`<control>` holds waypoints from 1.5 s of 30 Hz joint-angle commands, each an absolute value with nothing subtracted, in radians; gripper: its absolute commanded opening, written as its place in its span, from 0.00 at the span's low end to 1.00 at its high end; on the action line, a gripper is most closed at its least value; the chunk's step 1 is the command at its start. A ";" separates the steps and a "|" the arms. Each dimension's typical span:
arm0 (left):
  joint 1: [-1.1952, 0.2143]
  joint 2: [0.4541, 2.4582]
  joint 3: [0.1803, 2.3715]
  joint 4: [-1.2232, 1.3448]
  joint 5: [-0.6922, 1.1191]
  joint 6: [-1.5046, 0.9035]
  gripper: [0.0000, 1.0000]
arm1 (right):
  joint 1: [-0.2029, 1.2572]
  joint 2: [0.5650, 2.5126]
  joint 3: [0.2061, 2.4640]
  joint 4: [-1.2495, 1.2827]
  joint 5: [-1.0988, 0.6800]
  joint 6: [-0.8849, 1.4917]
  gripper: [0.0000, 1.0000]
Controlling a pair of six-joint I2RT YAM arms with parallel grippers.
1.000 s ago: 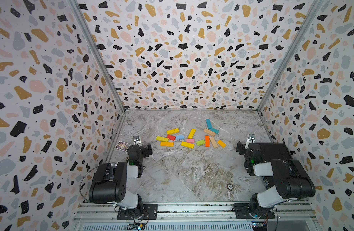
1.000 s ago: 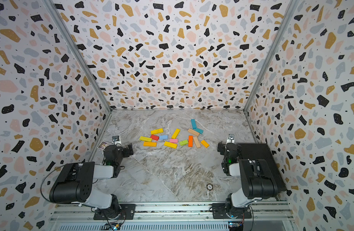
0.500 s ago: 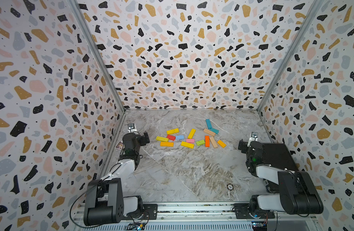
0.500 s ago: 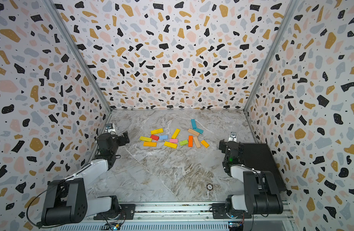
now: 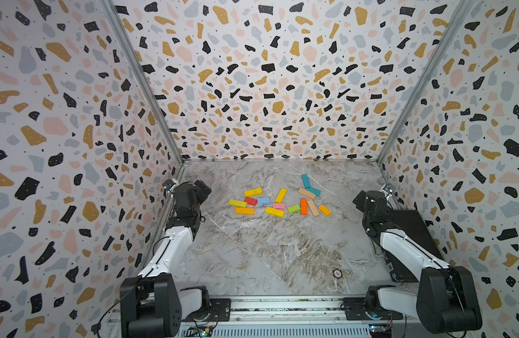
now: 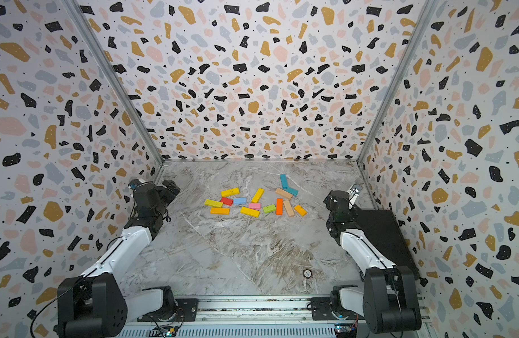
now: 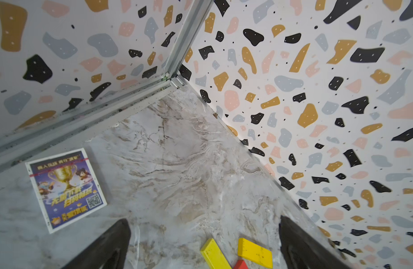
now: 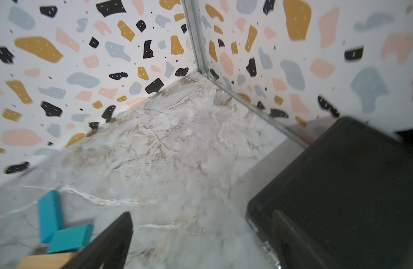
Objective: Assemble the letter h with building blocks
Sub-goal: Adjust the building block at the center of the board.
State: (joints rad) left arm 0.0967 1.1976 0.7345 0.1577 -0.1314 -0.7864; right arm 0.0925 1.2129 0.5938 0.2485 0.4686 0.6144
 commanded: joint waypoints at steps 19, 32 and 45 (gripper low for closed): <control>0.105 1.240 0.896 0.049 0.452 -0.816 0.99 | 0.152 1.246 0.684 0.012 -0.197 0.710 0.88; -0.318 1.304 0.958 -0.199 0.368 -0.630 0.94 | 0.448 1.180 0.622 -0.099 -0.070 0.619 0.86; -0.382 1.525 0.936 -0.304 0.002 -0.674 0.88 | 0.547 1.098 0.526 -0.099 0.037 0.653 0.84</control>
